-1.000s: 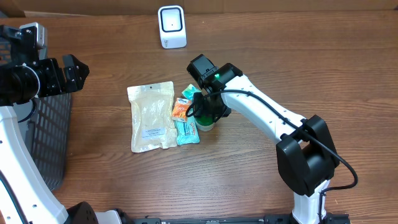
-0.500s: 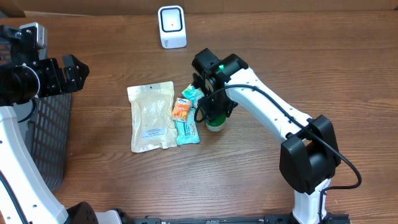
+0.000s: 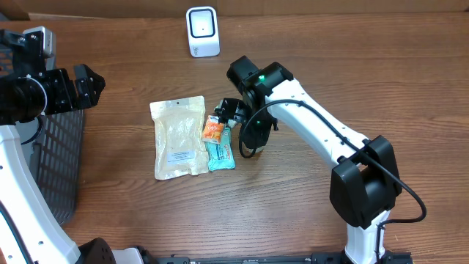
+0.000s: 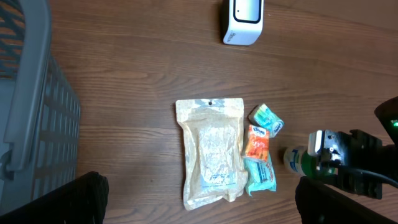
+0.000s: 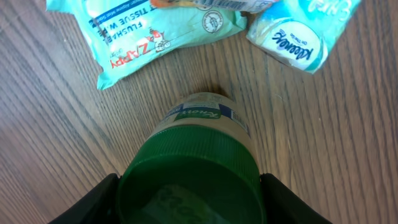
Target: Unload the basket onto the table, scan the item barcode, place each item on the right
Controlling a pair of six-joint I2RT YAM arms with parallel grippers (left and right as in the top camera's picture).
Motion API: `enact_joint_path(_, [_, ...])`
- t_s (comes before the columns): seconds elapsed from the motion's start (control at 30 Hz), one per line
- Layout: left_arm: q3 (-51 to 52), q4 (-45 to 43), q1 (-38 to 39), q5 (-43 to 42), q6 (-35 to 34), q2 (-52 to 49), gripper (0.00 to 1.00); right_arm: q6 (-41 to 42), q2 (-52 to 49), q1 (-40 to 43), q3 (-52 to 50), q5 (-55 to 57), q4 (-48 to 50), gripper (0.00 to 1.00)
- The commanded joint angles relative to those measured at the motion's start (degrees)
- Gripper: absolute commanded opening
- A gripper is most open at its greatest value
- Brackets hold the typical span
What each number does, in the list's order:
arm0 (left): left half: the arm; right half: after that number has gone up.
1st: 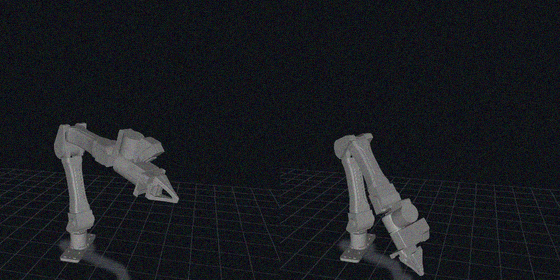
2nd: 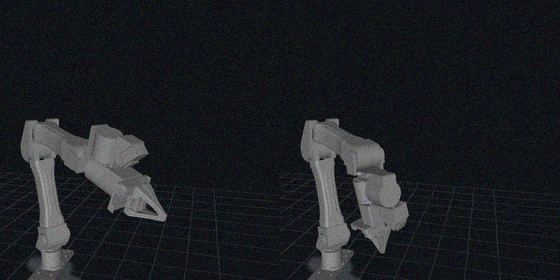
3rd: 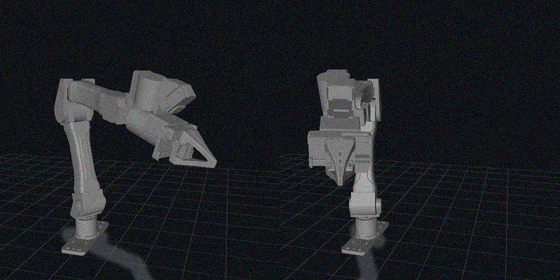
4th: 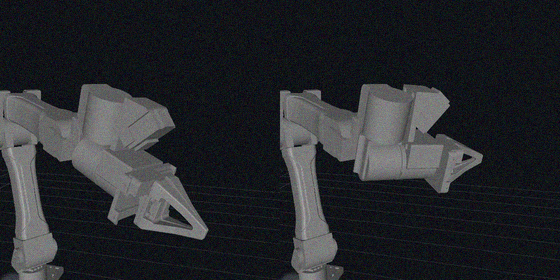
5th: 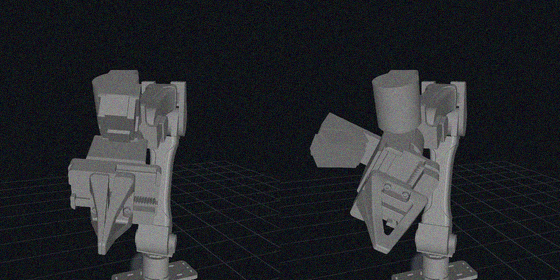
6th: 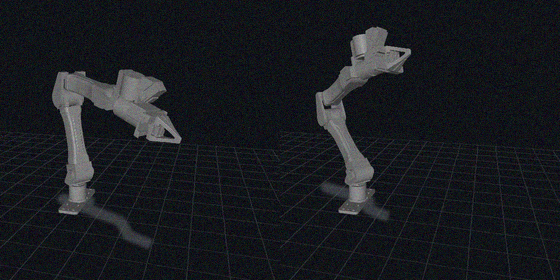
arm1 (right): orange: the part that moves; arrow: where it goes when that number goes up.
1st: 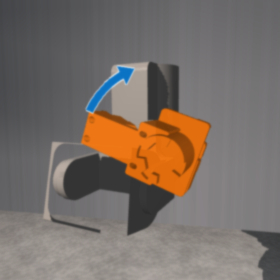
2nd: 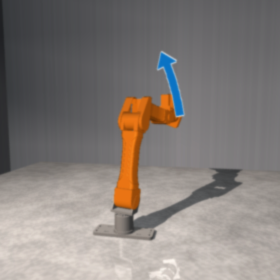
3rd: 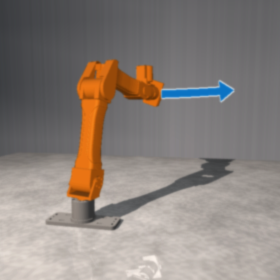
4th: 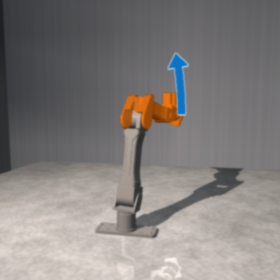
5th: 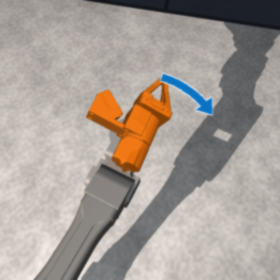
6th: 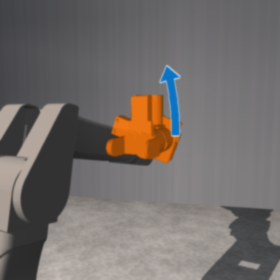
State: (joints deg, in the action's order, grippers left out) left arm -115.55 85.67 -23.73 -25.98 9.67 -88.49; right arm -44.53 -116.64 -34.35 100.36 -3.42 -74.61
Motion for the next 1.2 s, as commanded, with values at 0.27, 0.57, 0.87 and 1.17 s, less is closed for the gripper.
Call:
enact_joint_path(0.27, [-0.3, -0.2, -0.1, -0.8, 1.5, 1.2, 1.00, 4.5, 0.6, 3.6, 1.6, -10.5, -0.1, 0.72])
enact_joint_path(0.57, [-0.3, -0.2, -0.1, -0.8, 1.5, 1.2, 0.99, 38.5, 0.6, 6.3, 1.6, -10.8, 2.7, 1.00])
enact_joint_path(0.87, [-0.3, -0.2, -0.1, -0.8, 1.5, 1.2, 1.00, 58.4, 0.6, 7.6, 1.6, -10.9, 3.4, 1.00])
enact_joint_path(1.17, [-0.3, -0.2, -0.1, -0.8, 1.5, 1.2, 1.00, 62.9, 0.6, 7.6, 1.6, -10.8, 3.4, 1.00])
